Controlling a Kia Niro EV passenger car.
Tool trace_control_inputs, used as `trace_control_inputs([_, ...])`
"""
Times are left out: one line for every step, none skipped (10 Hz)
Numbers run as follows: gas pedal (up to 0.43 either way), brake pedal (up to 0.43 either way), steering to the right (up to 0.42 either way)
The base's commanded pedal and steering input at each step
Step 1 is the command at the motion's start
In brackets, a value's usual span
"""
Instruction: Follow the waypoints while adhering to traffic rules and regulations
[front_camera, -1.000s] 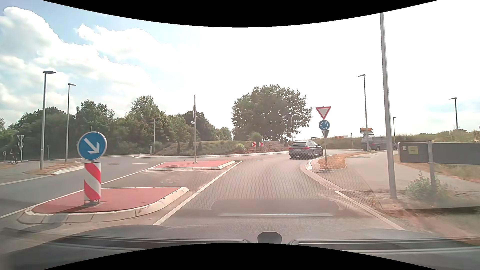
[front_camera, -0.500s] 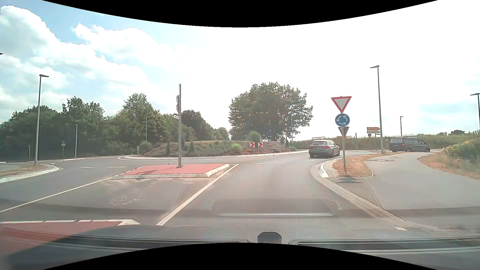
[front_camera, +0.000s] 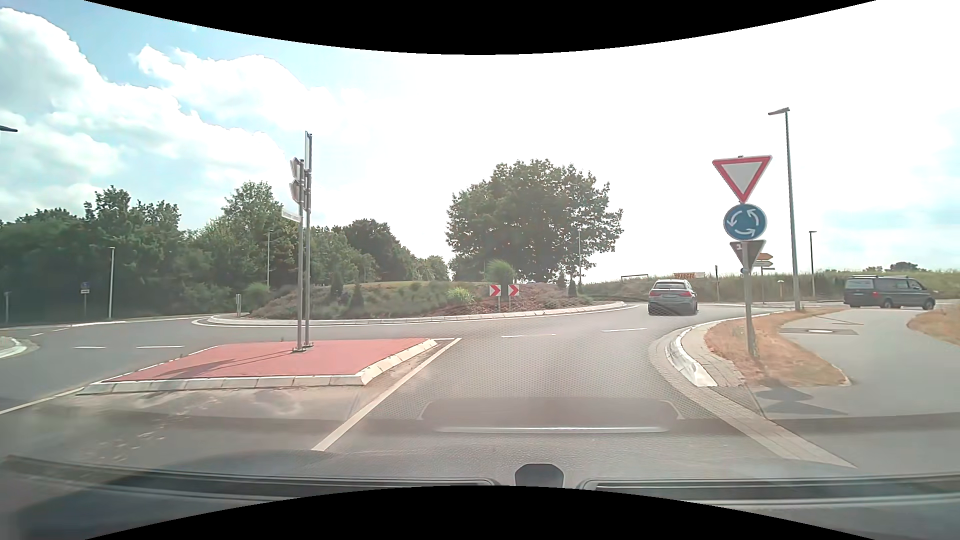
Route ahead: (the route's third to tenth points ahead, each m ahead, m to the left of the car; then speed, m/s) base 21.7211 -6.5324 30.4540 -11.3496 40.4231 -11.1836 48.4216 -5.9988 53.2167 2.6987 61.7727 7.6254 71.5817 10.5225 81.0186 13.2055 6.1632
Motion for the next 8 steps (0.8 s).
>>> trace_control_inputs([0.177, 0.0, 0.051])
trace_control_inputs([0.189, 0.0, 0.056])
trace_control_inputs([0.189, 0.0, 0.064])
trace_control_inputs([0.197, 0.0, 0.074])
trace_control_inputs([0.197, 0.0, 0.082])
trace_control_inputs([0.197, 0.0, 0.093])
trace_control_inputs([0.197, 0.0, 0.101])
trace_control_inputs([0.209, 0.0, 0.106])
